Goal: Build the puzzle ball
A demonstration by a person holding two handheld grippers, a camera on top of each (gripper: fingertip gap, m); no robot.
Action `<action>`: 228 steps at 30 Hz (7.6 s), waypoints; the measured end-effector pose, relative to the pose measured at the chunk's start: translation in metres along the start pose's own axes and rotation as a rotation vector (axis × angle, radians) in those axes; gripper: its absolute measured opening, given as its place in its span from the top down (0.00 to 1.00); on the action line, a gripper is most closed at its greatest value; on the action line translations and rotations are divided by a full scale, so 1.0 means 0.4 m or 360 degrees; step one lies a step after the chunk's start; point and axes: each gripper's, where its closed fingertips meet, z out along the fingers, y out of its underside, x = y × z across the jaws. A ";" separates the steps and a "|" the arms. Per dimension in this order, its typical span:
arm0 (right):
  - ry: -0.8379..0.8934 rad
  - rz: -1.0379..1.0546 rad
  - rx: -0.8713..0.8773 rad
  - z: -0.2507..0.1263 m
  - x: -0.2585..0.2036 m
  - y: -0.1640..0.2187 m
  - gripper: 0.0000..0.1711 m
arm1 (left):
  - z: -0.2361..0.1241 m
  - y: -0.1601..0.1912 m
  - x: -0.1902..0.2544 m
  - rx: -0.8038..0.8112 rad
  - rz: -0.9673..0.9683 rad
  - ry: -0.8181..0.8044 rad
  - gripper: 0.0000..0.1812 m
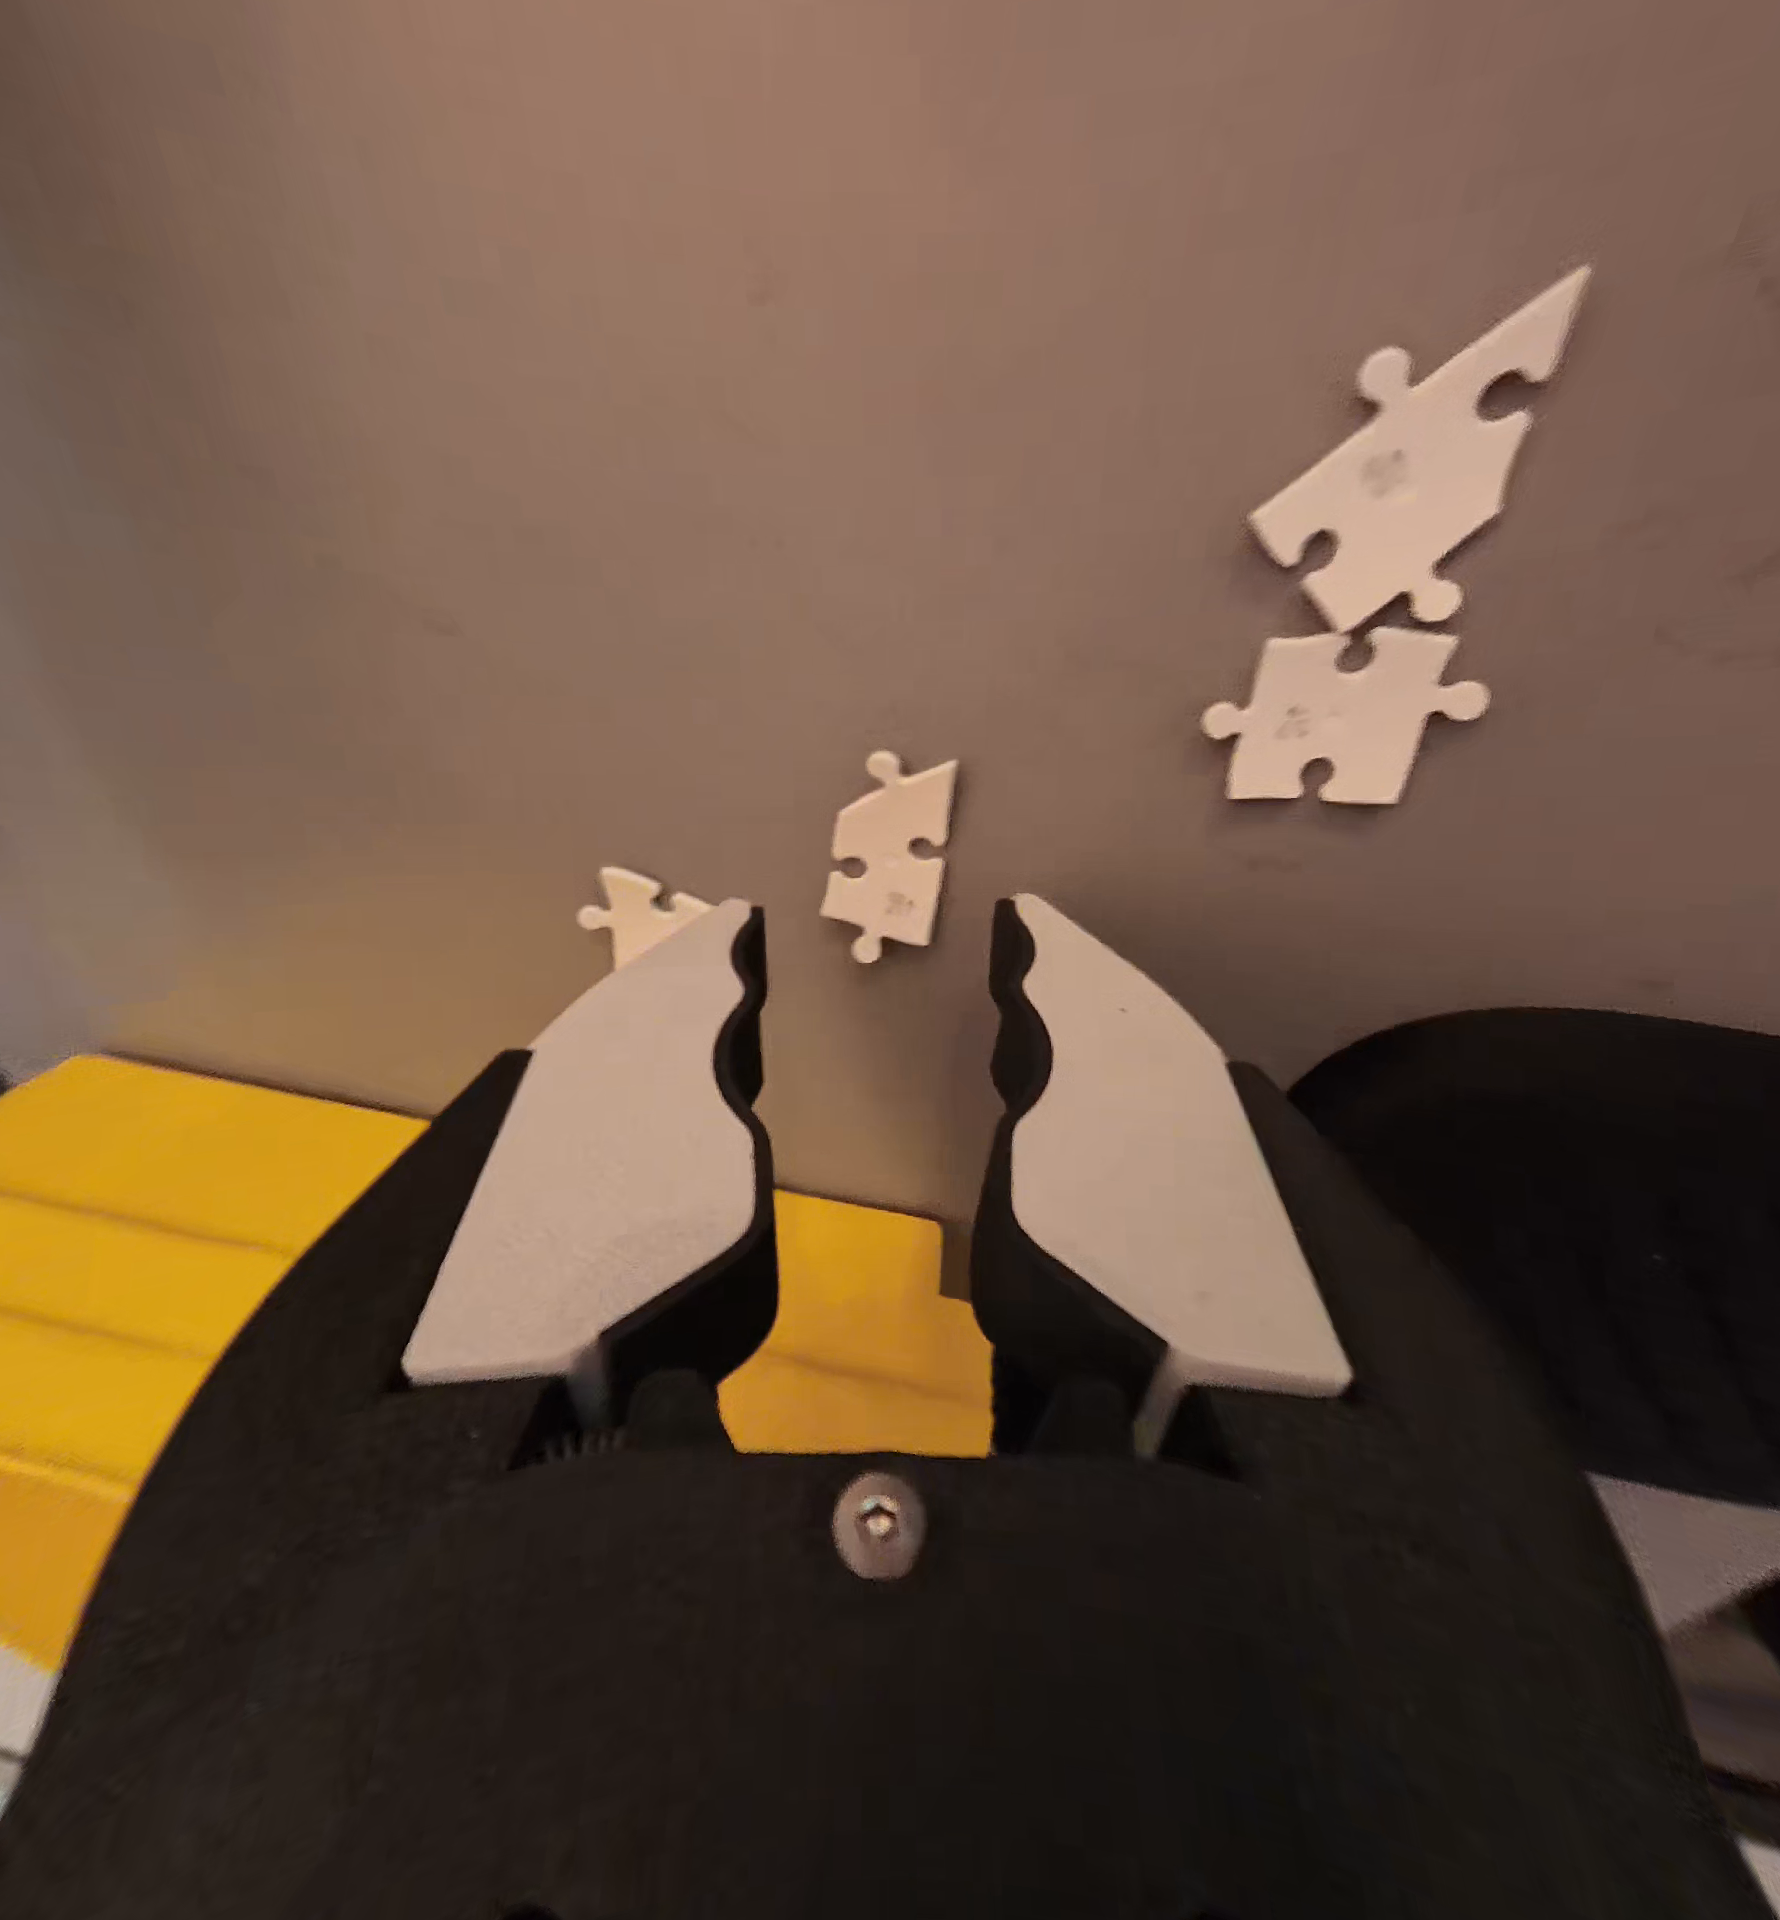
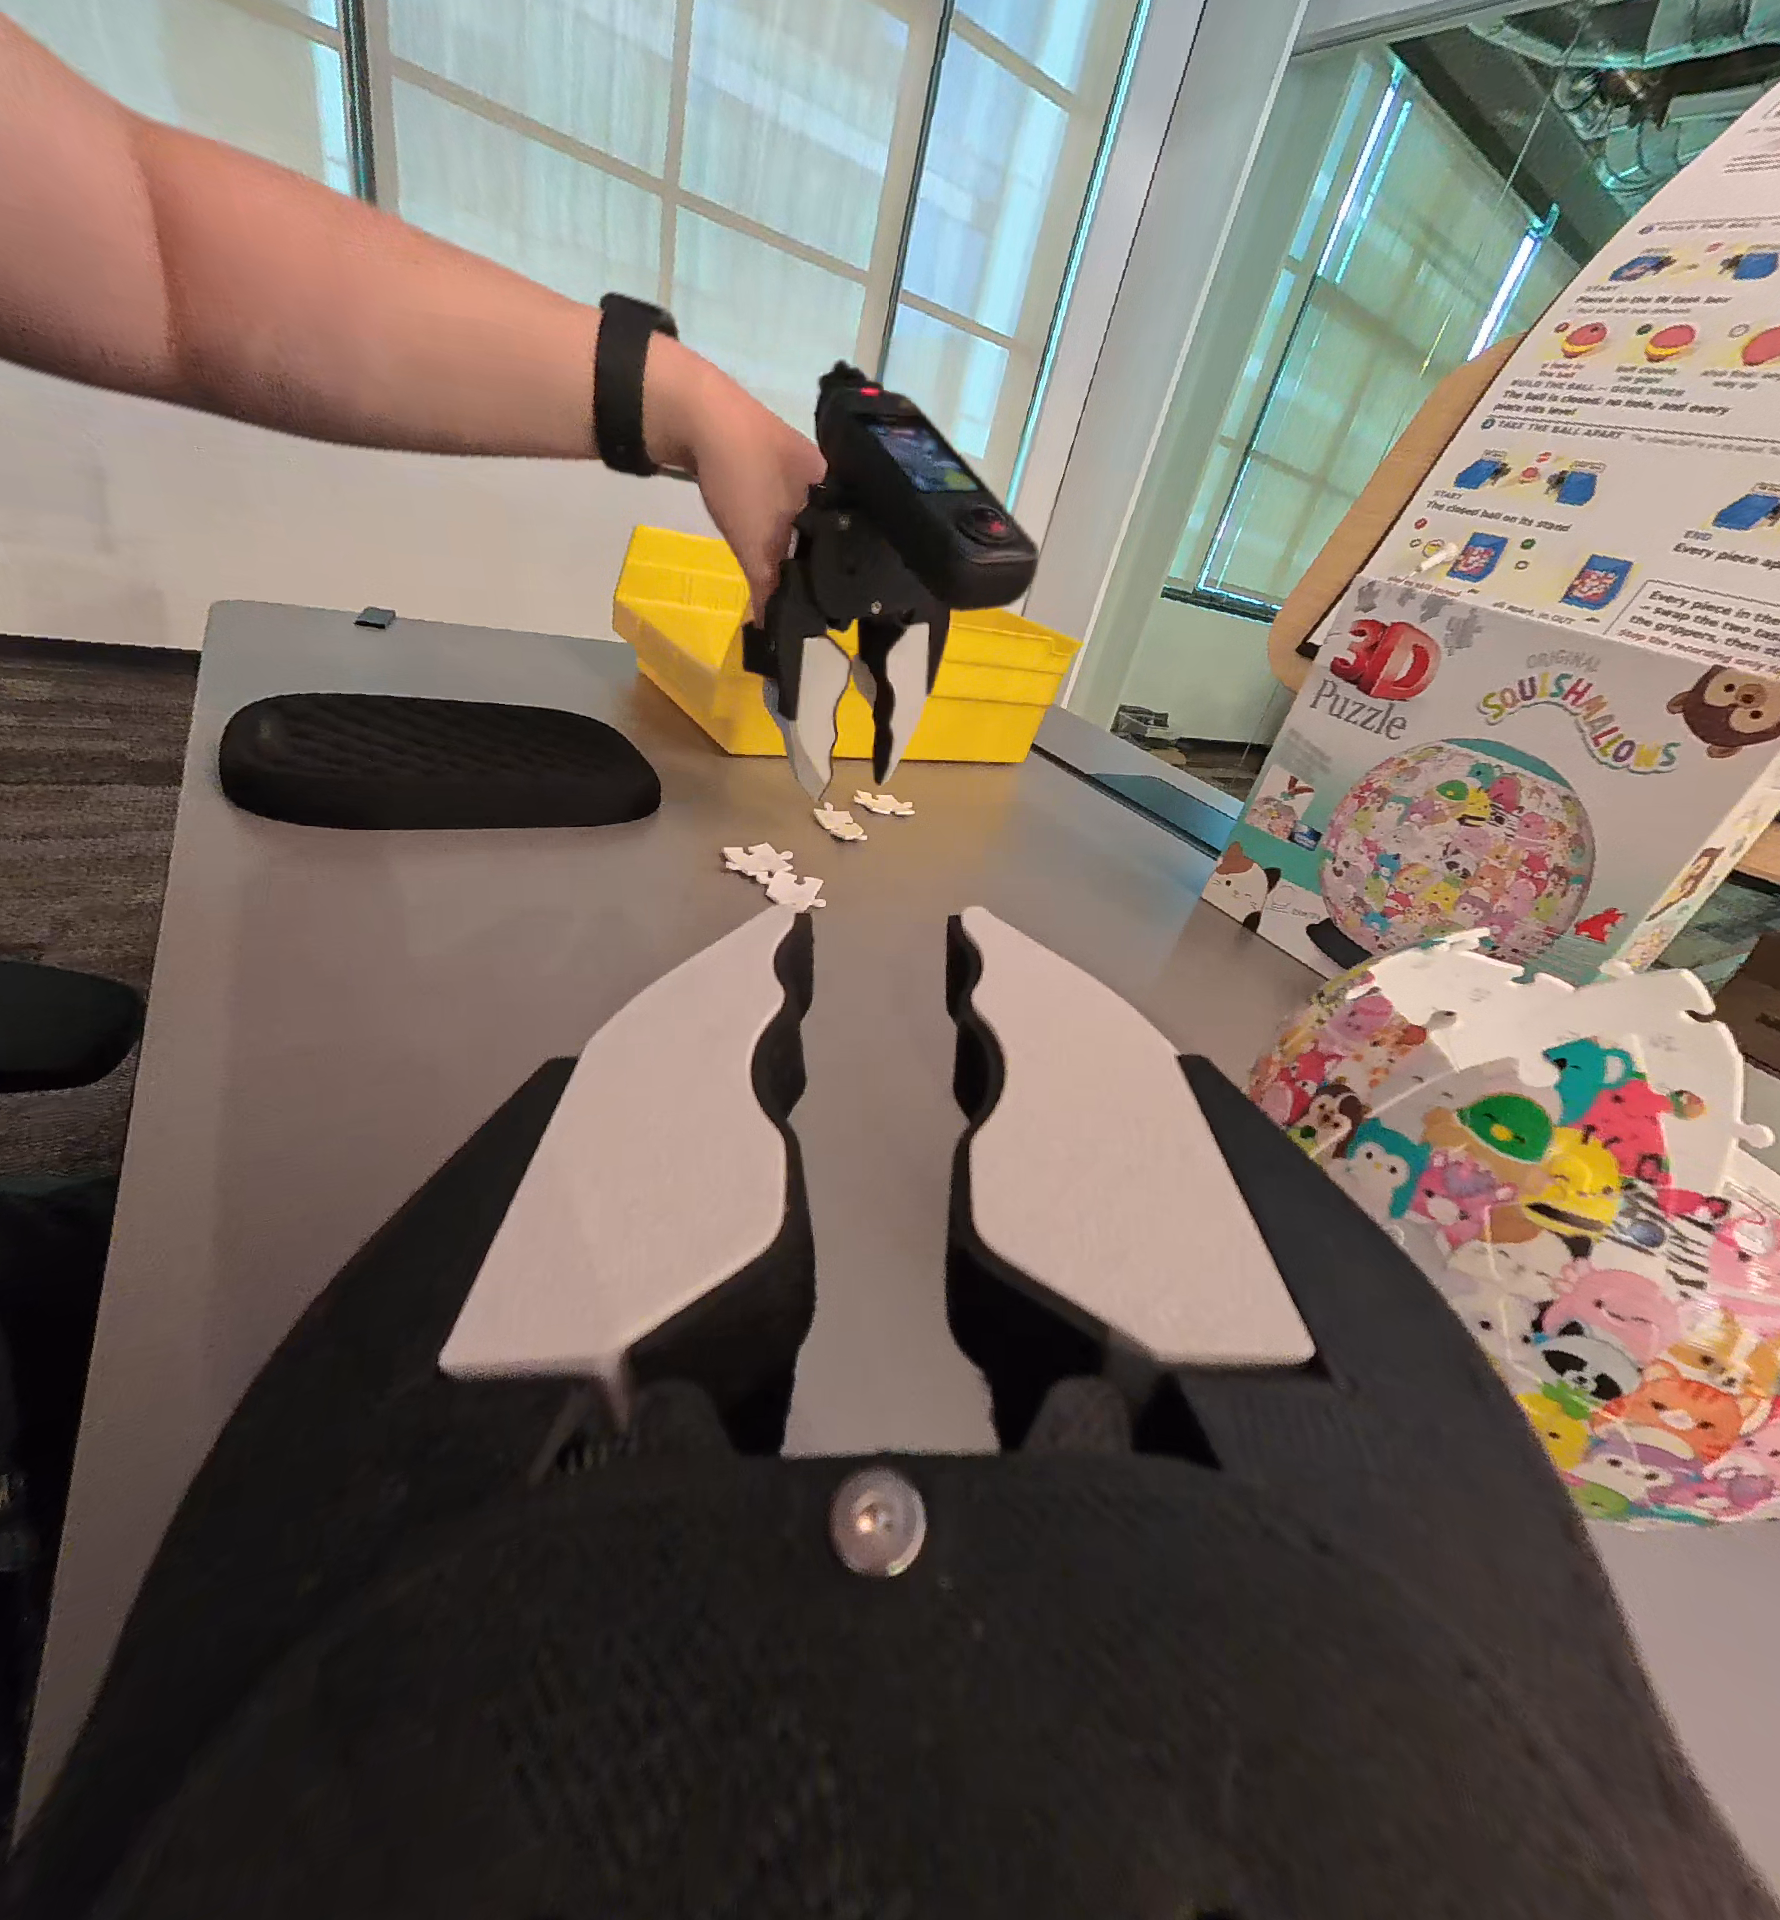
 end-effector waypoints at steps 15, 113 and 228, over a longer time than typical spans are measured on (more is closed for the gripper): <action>-0.0099 0.0056 -0.0065 0.004 -0.018 0.019 0.83 | 0.047 0.008 0.028 -0.0189 -0.0149 0.0377 0.88; -0.0600 0.0651 -0.0306 0.055 0.027 -0.232 0.98 | -0.528 -0.563 0.388 0.2078 -0.0316 0.0775 0.99; -0.0460 0.0174 -0.0539 0.044 0.543 0.183 0.91 | -0.219 -0.915 -0.044 0.0435 0.0530 -0.0083 0.99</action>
